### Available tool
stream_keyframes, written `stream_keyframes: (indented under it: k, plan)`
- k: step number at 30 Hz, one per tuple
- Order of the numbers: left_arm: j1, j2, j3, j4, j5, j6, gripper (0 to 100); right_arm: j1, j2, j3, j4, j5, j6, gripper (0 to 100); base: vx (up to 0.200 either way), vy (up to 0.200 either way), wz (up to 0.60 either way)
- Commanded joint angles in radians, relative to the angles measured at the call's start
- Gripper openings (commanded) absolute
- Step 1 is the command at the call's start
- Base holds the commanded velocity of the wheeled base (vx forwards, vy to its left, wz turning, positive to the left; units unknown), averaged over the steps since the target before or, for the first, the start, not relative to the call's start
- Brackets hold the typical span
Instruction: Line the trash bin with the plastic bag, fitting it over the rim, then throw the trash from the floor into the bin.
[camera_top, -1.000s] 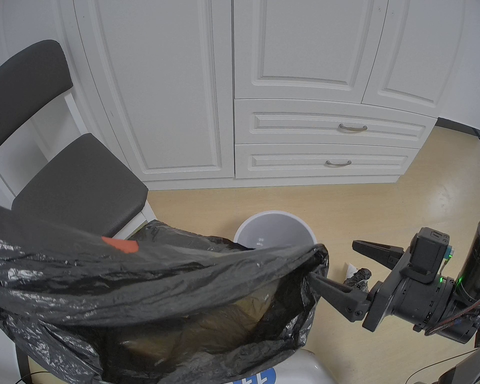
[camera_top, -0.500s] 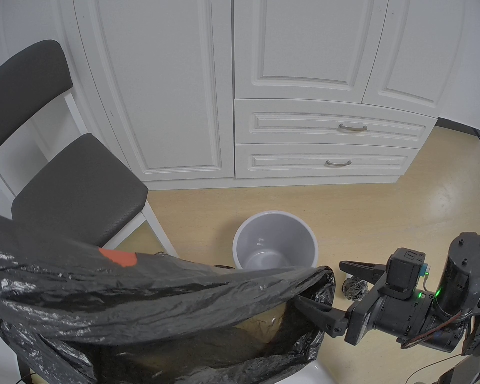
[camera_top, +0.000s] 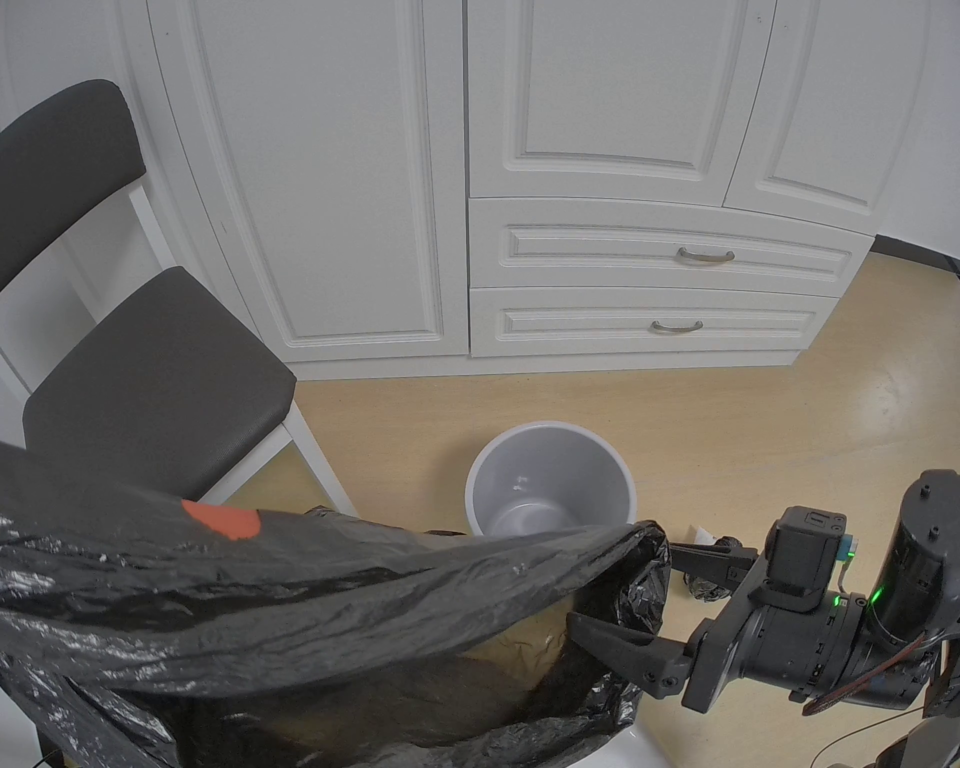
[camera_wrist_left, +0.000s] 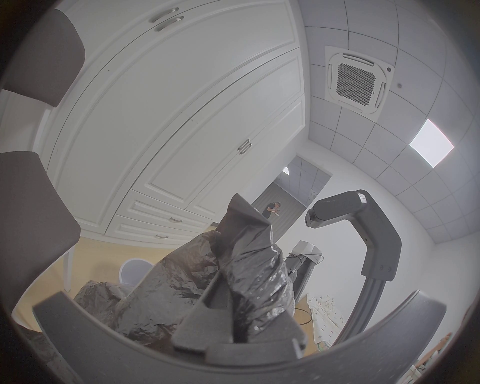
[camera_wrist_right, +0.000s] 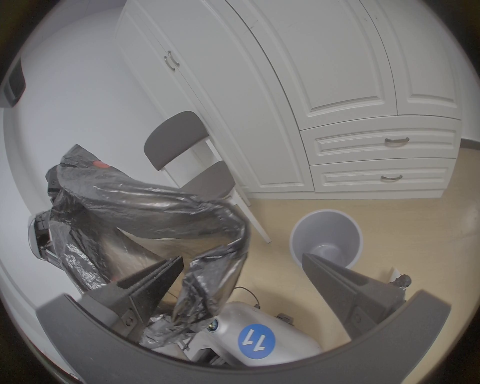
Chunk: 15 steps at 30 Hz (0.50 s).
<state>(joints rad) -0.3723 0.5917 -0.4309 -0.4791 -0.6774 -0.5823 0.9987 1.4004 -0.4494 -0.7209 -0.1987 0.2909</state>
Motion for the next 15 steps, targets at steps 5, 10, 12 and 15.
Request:
stream_keyframes:
  k: [5,10,12,15]
  plan:
    - [-0.007,-0.004,0.001,-0.001,-0.001,-0.001,0,0.031,0.020,0.000,-0.003,0.001,0.010,100,0.000,0.000,0.00]
    - [-0.008,-0.004,0.001,-0.001,-0.001,-0.001,0,0.031,0.032,-0.003,-0.005,0.001,0.013,100,0.000,0.000,0.00]
    - [-0.010,-0.004,0.001,-0.001,-0.001,-0.001,0,0.029,0.034,-0.008,-0.005,0.001,0.013,100,0.000,0.000,0.00]
    - [-0.014,-0.004,0.003,-0.001,-0.001,-0.001,0,0.029,0.042,-0.014,-0.005,-0.001,0.016,100,0.000,0.000,0.00]
